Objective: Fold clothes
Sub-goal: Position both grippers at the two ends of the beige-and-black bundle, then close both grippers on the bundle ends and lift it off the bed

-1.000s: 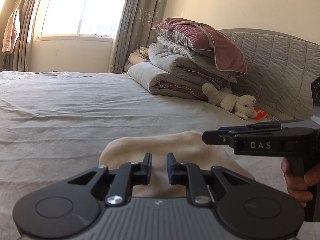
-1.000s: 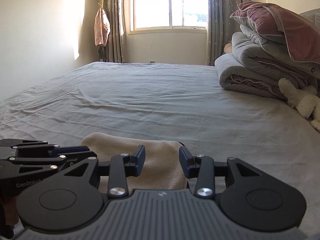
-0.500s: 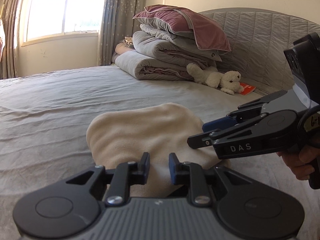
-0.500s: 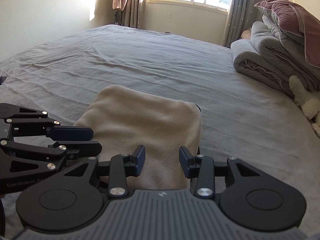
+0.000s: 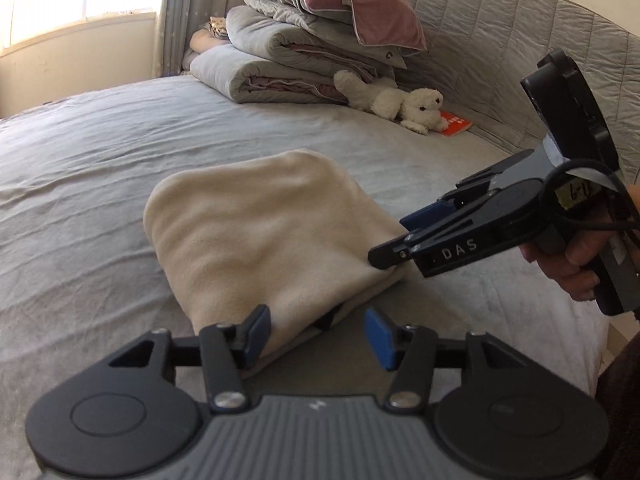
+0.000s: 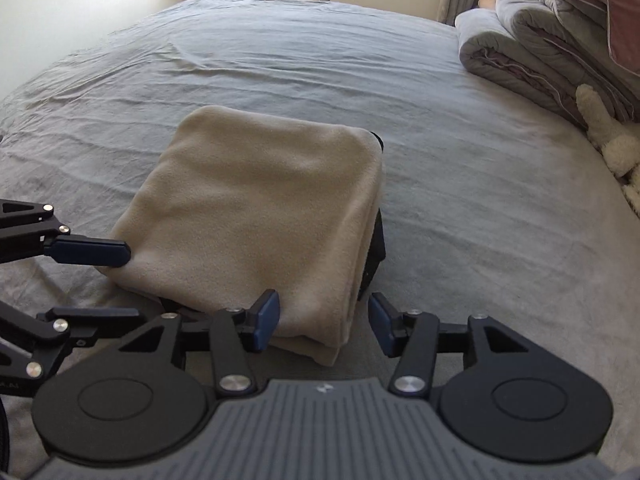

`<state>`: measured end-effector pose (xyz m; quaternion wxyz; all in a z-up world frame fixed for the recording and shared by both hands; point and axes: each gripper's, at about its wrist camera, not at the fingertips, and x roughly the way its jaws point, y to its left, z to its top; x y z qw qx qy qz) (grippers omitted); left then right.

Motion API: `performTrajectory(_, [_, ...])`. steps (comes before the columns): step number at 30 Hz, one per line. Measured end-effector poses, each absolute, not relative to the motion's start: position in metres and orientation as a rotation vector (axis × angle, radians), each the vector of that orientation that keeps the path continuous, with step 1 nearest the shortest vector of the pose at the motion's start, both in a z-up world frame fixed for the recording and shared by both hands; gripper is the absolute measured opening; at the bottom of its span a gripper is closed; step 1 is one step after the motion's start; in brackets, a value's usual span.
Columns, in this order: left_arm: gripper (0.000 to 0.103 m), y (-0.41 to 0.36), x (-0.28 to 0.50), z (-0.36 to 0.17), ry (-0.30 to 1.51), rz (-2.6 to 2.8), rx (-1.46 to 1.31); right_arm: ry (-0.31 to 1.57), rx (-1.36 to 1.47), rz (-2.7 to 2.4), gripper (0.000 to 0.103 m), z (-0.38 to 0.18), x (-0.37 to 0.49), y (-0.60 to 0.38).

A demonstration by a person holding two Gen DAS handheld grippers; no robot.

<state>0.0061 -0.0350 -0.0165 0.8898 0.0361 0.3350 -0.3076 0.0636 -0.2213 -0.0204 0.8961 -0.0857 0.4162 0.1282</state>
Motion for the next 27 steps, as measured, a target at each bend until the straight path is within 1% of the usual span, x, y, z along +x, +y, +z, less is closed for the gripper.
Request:
performTrajectory(2, [0.067,-0.032,0.006,-0.013,0.741,-0.659,0.085,0.890,-0.158,0.259,0.061,-0.020,0.065,-0.227])
performTrajectory(3, [0.073,-0.031,0.006,-0.012,0.763,-0.665,0.091,0.904,-0.148,0.256,0.066,-0.020,0.066,-0.230])
performTrajectory(4, [0.078,-0.029,0.006,-0.011,0.787,-0.670,0.100,0.918,-0.138,0.253,0.068,-0.019,0.067,-0.233])
performTrajectory(6, [0.081,-0.026,0.006,-0.010,0.819,-0.663,0.123,0.946,-0.115,0.253,0.073,-0.019,0.068,-0.240])
performTrajectory(9, [0.085,-0.017,0.009,-0.009,0.831,-0.626,0.132,0.986,-0.060,0.278,0.075,-0.019,0.069,-0.250])
performTrajectory(10, [0.085,-0.013,0.012,-0.008,0.833,-0.612,0.124,0.987,-0.031,0.286,0.076,-0.019,0.070,-0.254])
performTrajectory(15, [0.086,0.009,0.029,-0.007,0.842,-0.568,-0.009,0.980,0.120,0.320,0.087,-0.020,0.077,-0.271])
performTrajectory(20, [0.087,0.021,0.050,-0.011,0.852,-0.566,-0.195,0.969,0.271,0.354,0.093,-0.020,0.085,-0.288])
performTrajectory(27, [0.086,0.025,0.076,-0.028,0.890,-0.520,-0.367,0.961,0.465,0.370,0.093,-0.027,0.098,-0.309])
